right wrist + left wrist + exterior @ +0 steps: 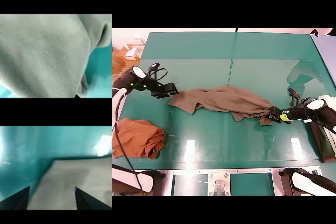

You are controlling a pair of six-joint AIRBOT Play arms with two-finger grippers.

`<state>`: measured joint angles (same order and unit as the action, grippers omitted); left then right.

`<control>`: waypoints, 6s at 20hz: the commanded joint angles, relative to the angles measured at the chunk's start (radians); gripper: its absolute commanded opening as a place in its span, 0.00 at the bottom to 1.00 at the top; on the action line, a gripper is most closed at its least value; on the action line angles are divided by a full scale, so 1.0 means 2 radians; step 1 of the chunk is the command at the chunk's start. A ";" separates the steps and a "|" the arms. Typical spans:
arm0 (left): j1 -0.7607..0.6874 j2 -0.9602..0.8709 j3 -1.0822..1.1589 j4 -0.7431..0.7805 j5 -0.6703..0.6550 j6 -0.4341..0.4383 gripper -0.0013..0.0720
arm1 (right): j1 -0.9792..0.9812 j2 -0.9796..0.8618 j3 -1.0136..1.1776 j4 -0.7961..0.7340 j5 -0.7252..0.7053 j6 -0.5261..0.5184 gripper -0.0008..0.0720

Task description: Fold the shirts.

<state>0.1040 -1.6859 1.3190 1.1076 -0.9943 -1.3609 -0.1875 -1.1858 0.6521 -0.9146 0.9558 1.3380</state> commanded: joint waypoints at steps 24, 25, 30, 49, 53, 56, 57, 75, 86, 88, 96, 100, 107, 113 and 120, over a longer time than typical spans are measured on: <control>-0.026 0.310 0.379 -0.200 0.079 0.102 0.05 | -0.013 0.070 0.572 0.136 0.206 -0.014 0.03; -0.026 0.335 0.379 -0.177 0.096 0.102 0.05 | -0.013 0.079 0.592 0.136 0.212 -0.013 0.03; -0.026 0.389 0.379 -0.062 0.063 0.070 0.05 | -0.013 0.131 0.569 0.134 0.284 -0.001 0.03; -0.114 -0.035 0.105 -0.189 0.128 0.168 0.05 | -0.011 0.035 -0.115 0.240 -0.068 -0.139 0.04; -0.070 -0.032 0.150 -0.196 0.036 0.103 0.78 | -0.043 0.026 -0.008 0.171 -0.036 -0.135 0.40; 0.006 -0.032 0.233 -0.183 -0.153 0.026 0.78 | -0.107 0.026 0.087 0.110 0.074 -0.090 0.58; 0.028 -0.032 0.248 -0.171 -0.207 0.004 0.78 | -0.121 0.026 0.103 0.100 0.102 -0.076 0.58; -0.143 0.148 -0.299 -0.125 -0.033 -0.021 0.78 | 0.267 -0.018 -0.064 0.197 -0.114 0.021 0.72; -0.189 0.148 -0.307 -0.118 0.068 -0.018 0.05 | 0.276 -0.053 -0.021 0.197 -0.117 -0.004 0.03; -0.189 0.148 -0.307 -0.106 0.064 -0.019 0.05 | 0.274 -0.033 -0.010 0.186 -0.080 -0.003 0.03; -0.189 0.148 -0.307 -0.085 0.035 -0.018 0.05 | 0.059 0.032 0.180 0.155 -0.021 -0.006 0.03; -0.189 0.148 -0.307 -0.082 0.031 -0.013 0.05 | -0.049 -0.072 0.327 0.156 -0.020 -0.005 0.03; -0.189 0.148 -0.307 -0.031 -0.005 -0.013 0.05 | -0.059 -0.282 0.505 0.156 -0.033 0.030 0.03; -0.189 0.148 -0.277 0.007 -0.036 -0.013 0.05 | -0.093 -0.302 0.603 0.156 0.101 0.027 0.27; -0.189 0.148 -0.243 0.011 -0.025 -0.011 0.05 | -0.098 -0.211 0.432 0.070 0.263 0.036 0.03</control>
<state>-0.2749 -1.3914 0.8150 1.1099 -1.0447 -1.3865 -0.3939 -1.7020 1.6867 -0.6674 1.3743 1.4006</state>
